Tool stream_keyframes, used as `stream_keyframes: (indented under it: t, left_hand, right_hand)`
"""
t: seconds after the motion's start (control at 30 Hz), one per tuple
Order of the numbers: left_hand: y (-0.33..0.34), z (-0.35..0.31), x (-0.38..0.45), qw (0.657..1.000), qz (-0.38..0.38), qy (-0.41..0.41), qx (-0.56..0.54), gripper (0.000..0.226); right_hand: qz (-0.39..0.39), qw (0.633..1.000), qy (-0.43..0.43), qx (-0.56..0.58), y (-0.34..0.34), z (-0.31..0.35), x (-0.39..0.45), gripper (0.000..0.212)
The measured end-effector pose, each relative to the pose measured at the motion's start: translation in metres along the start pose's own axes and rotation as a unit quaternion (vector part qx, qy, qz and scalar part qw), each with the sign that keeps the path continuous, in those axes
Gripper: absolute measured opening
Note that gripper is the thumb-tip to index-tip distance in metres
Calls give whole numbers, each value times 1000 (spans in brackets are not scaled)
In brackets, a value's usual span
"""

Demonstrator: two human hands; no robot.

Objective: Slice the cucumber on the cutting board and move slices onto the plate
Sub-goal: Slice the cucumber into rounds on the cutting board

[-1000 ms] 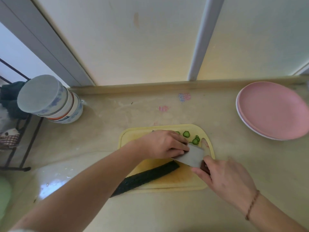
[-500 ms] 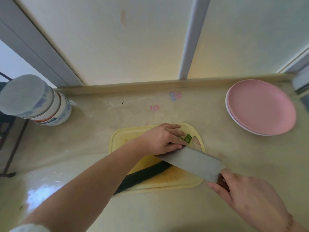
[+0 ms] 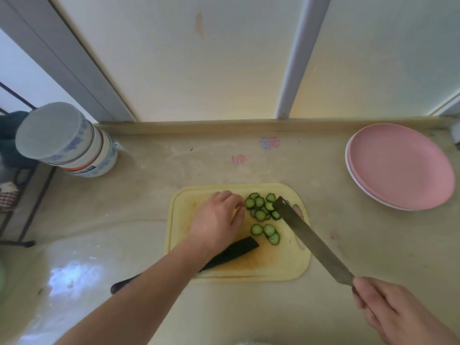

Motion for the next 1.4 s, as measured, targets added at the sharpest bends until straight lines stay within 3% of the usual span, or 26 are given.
stream_keyframes:
  t: [0.17,0.33,0.53,0.8,1.4]
  left_hand:
    - [16,-29,-69,993,53,92,50,26]
    - [20,-26,-77,995,-18,84,49,19]
    - [19,-25,-77,993,-20,107,53,21]
    - [24,-30,-81,988,-22,136,77,23]
    - [28,-30,-79,990,-40,123,63,23]
  right_hand:
    - [103,985,33,131,45,19,9,69]
    - [129,986,23,103,72,27,23,58]
    - [148,986,27,79,78,29,38,56]
    - [138,981,65,116,74,24,41,58]
    - [93,995,-5,44,84,35,18,67]
Point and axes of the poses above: each hand's wrist, its own x-axis towards the middle knuckle, its own y-axis out of the palm, z = x × y, the point moved 8 cm from there along x, towards the middle knuckle, and after that the axes turned 12 degrees about x, right-handed, at the moved point
